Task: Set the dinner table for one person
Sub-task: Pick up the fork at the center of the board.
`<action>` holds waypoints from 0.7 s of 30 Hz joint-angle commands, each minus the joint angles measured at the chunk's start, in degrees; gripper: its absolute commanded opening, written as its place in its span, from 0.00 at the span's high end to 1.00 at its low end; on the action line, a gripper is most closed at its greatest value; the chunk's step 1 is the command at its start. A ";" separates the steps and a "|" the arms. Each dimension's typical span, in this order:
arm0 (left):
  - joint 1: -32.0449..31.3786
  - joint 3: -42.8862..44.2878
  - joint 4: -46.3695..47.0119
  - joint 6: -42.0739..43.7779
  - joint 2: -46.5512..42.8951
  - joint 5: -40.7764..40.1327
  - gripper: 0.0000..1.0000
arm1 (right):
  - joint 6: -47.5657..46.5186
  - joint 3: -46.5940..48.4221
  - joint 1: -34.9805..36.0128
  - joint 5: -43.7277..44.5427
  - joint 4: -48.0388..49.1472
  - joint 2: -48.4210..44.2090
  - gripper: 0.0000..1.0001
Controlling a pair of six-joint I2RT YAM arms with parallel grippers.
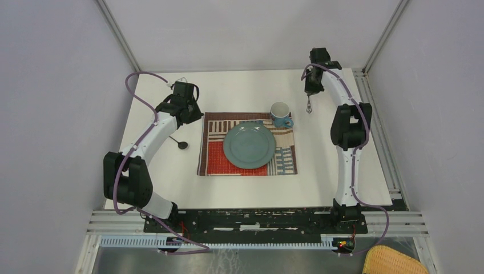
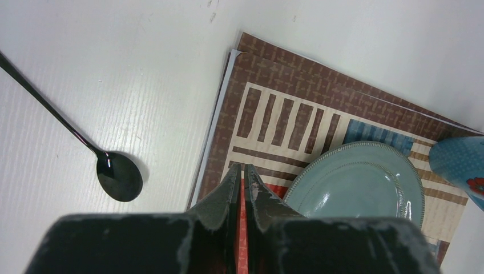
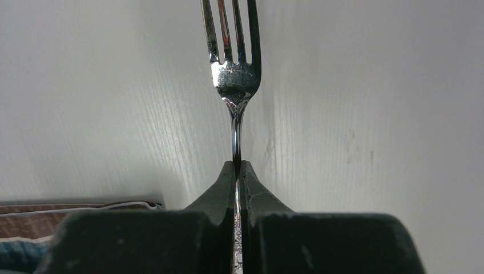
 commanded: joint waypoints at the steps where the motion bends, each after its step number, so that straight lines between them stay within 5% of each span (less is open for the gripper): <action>1: 0.28 1.00 2.75 0.65 -0.95 0.83 0.88 | 1.57 2.37 0.30 2.08 -0.97 -6.88 1.00; 21: 0.26 -2.72 5.80 -0.26 -3.89 3.21 0.88 | 7.71 -25.34 1.78 6.26 -0.35 -29.63 1.00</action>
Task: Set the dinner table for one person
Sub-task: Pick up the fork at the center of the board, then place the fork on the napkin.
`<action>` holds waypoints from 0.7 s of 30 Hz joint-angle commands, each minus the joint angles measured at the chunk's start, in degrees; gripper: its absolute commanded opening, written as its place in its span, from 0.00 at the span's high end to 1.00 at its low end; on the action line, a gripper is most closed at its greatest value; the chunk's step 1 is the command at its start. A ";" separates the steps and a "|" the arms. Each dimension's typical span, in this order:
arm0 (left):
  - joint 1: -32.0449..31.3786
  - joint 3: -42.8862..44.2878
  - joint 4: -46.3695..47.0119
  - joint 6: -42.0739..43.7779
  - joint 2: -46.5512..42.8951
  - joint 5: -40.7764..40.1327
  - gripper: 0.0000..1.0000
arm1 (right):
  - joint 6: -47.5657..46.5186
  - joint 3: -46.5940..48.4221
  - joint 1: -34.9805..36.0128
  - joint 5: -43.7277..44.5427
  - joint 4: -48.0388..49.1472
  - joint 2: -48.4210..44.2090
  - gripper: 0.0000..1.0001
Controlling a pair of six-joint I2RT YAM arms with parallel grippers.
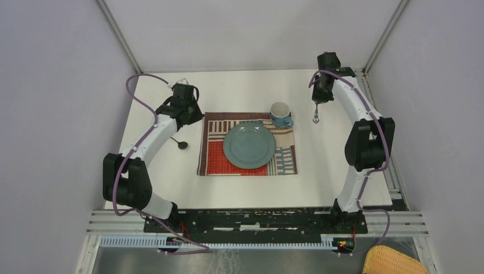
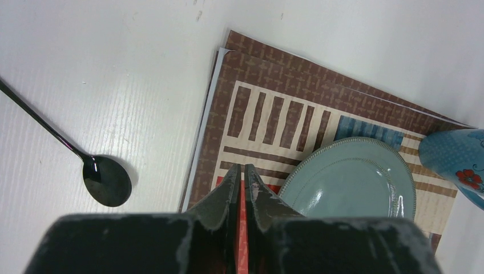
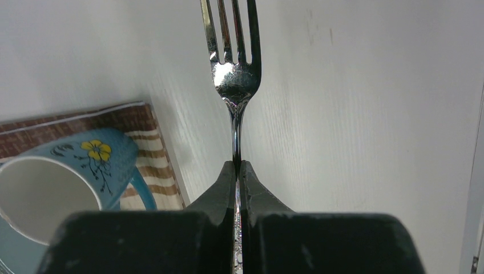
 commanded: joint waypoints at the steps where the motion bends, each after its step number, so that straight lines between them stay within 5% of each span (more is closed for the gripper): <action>1: 0.25 -1.12 3.15 -0.29 -3.38 1.49 0.88 | 2.64 -5.68 1.51 2.52 1.04 -7.92 1.00; 21: 0.15 -5.41 4.11 -1.12 -7.44 3.65 0.87 | 11.07 -29.42 9.57 4.40 0.54 -31.76 1.00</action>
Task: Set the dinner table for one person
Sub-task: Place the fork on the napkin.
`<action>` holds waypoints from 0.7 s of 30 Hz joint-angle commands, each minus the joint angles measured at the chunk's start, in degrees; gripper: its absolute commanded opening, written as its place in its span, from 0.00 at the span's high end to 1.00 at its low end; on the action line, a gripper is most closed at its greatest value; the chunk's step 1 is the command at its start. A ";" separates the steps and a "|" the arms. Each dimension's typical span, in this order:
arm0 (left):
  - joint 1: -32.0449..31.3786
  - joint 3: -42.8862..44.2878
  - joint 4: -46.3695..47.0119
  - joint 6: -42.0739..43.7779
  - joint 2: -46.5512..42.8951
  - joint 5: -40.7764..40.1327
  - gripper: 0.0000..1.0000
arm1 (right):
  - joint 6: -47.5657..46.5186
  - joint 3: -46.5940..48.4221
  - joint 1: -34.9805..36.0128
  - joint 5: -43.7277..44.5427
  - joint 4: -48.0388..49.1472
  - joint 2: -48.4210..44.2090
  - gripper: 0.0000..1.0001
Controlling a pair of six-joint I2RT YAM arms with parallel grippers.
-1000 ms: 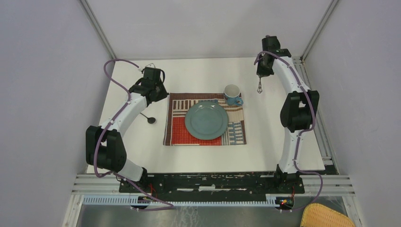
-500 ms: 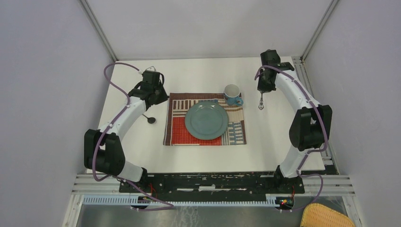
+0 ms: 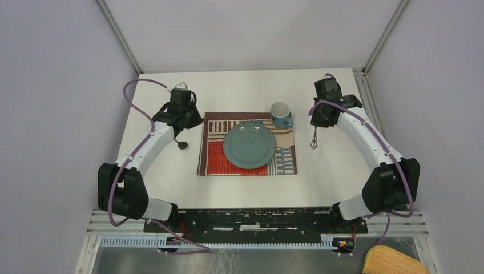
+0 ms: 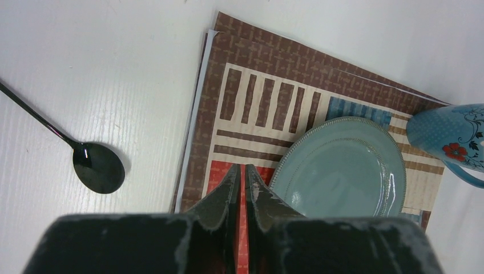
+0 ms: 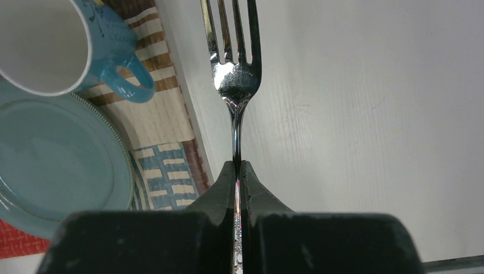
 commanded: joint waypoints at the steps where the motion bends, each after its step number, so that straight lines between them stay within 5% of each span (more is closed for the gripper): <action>1: 0.16 -0.02 2.27 -1.18 -2.03 0.44 0.87 | 2.89 -1.87 3.34 1.56 -0.02 -5.51 1.00; 21: 0.23 1.08 0.36 -1.94 -1.78 -7.93 0.87 | 11.35 1.90 26.69 11.18 -4.04 -5.43 1.00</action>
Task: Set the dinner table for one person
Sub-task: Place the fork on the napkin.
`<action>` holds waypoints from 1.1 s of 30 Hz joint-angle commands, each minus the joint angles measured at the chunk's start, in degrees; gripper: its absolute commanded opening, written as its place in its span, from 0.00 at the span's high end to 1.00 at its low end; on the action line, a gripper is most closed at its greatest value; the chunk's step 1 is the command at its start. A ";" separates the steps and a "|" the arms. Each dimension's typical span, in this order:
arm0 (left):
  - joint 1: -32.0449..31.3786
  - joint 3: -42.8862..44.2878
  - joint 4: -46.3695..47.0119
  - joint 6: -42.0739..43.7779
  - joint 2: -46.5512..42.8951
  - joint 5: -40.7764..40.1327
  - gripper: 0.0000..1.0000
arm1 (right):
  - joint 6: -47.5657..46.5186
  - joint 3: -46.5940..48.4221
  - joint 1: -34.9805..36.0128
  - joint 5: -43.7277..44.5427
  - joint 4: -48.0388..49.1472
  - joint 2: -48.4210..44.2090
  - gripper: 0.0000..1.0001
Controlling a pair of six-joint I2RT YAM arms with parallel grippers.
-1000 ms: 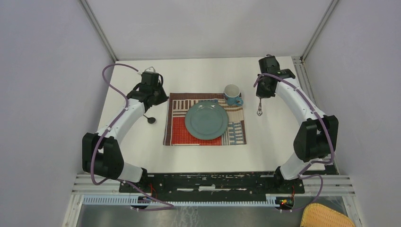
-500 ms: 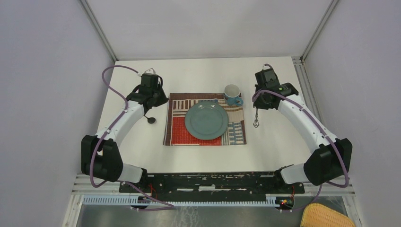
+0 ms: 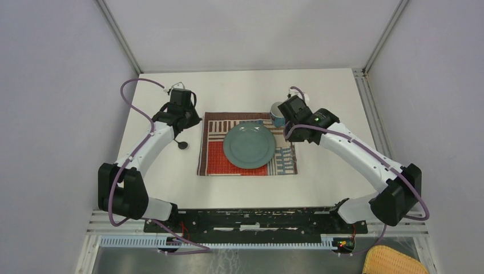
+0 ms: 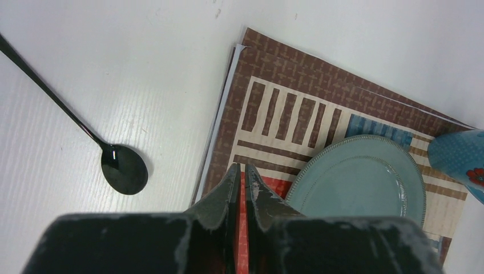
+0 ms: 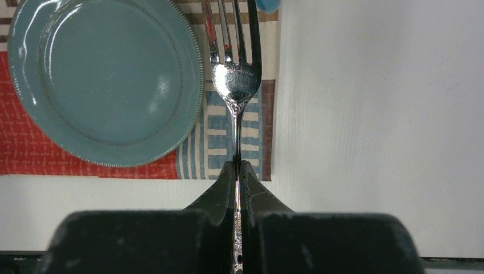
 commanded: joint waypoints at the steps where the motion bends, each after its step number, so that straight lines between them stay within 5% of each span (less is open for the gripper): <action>1: 0.24 1.17 0.31 -1.95 -1.71 -3.04 0.87 | 3.33 4.79 5.32 4.40 -0.15 1.15 1.00; 15: 6.71 1.93 -1.81 -5.40 -2.14 -6.64 0.87 | 5.47 12.37 19.92 4.26 3.15 14.30 1.00; 33: 13.87 2.05 -3.40 -6.99 -3.37 -9.33 0.88 | 2.10 26.89 24.34 0.01 6.14 30.78 1.00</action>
